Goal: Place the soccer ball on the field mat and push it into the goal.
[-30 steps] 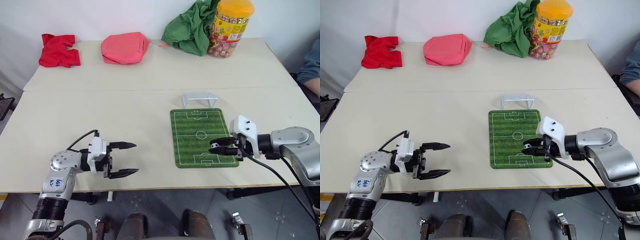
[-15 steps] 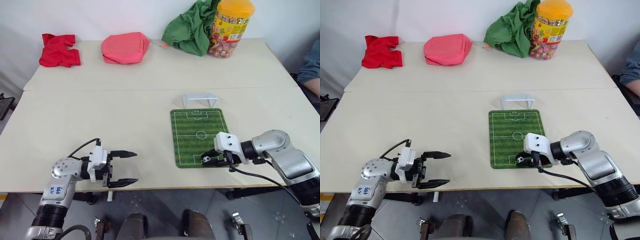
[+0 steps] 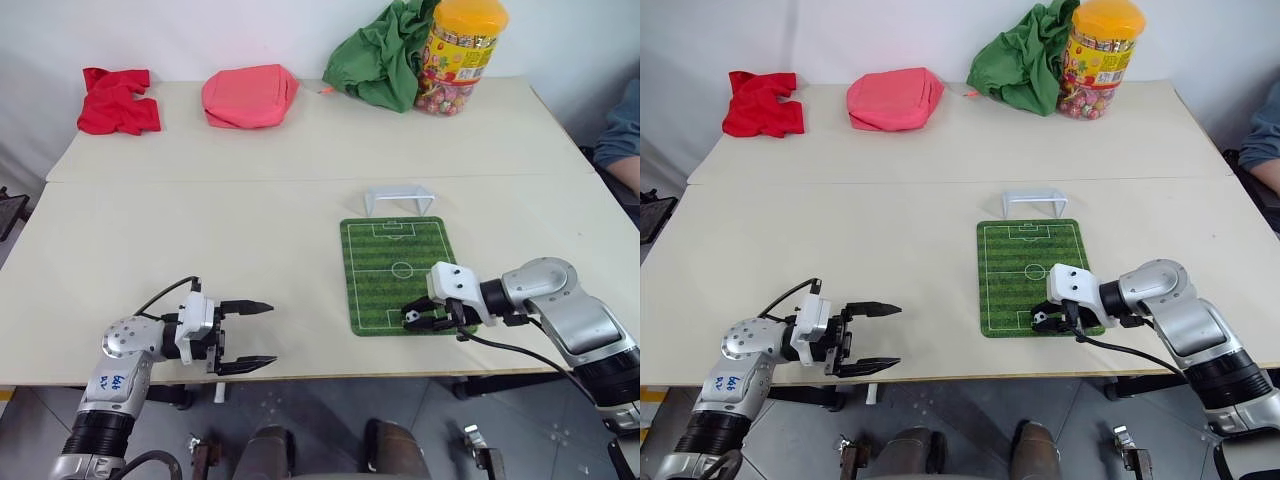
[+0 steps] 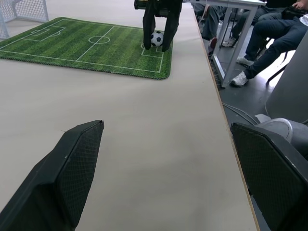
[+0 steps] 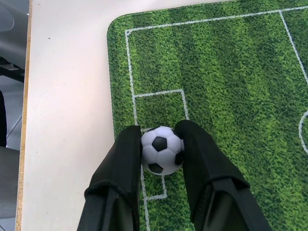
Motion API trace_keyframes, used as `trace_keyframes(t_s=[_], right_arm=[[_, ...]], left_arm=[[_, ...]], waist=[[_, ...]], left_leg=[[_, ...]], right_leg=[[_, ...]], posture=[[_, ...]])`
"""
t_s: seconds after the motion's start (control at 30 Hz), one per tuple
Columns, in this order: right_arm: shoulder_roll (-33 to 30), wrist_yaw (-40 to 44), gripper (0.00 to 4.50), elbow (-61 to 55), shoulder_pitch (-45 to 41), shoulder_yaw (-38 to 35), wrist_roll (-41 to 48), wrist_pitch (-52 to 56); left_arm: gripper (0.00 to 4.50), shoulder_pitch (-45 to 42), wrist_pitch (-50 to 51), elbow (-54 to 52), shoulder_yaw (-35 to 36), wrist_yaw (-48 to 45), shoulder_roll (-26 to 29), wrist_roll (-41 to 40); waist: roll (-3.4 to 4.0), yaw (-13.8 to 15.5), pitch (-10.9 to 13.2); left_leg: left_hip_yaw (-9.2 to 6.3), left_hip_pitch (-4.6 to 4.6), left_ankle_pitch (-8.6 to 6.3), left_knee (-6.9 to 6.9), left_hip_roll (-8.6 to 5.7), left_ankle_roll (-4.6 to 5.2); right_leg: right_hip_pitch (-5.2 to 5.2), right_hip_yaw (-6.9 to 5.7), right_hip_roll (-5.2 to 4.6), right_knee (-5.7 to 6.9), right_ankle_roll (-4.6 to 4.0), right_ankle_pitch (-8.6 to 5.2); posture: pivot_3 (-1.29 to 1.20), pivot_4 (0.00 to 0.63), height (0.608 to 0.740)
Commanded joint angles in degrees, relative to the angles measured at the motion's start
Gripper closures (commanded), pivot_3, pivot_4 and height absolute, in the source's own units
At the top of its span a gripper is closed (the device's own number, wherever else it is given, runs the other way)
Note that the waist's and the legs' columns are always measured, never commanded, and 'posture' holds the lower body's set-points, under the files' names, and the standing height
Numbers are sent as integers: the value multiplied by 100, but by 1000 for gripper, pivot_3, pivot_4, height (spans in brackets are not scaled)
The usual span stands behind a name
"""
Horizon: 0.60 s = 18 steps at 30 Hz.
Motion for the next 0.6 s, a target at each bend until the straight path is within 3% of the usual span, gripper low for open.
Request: trace_keyframes(t_s=[0.03, 0.23, 0.27, 0.6], right_arm=[[-23, 93, 3297, -148, 19, -95, 89, 9], [-10, 71, 1345, -116, 52, -90, 50, 13], [-2, 46, 1180, -126, 55, -108, 54, 22], [-160, 86, 1180, -447, -99, -441, 310, 256]], left_arm=[[0, -59, -86, -127, 73, 29, -1, -96], [0, -127, -81, -81, 53, 62, -30, -82], [0, -131, -79, -80, 50, 70, -32, -81], [0, -213, -85, -36, 26, 117, -104, -85]], waist=[[0, 0, 0], [0, 0, 0], [0, 0, 0], [0, 3, 0]], left_leg=[[0, 0, 0, 0, 0, 0], [0, 0, 0, 2, 0, 0], [0, 0, 0, 2, 0, 0], [0, 0, 0, 2, 0, 0]], right_leg=[[0, 0, 0, 0, 0, 0], [0, 0, 0, 1, 0, 0], [0, 1, 0, 1, 0, 0], [0, 0, 0, 1, 0, 0]], posture=[[0, 150, 740], [0, 150, 740], [0, 150, 740], [0, 150, 740]])
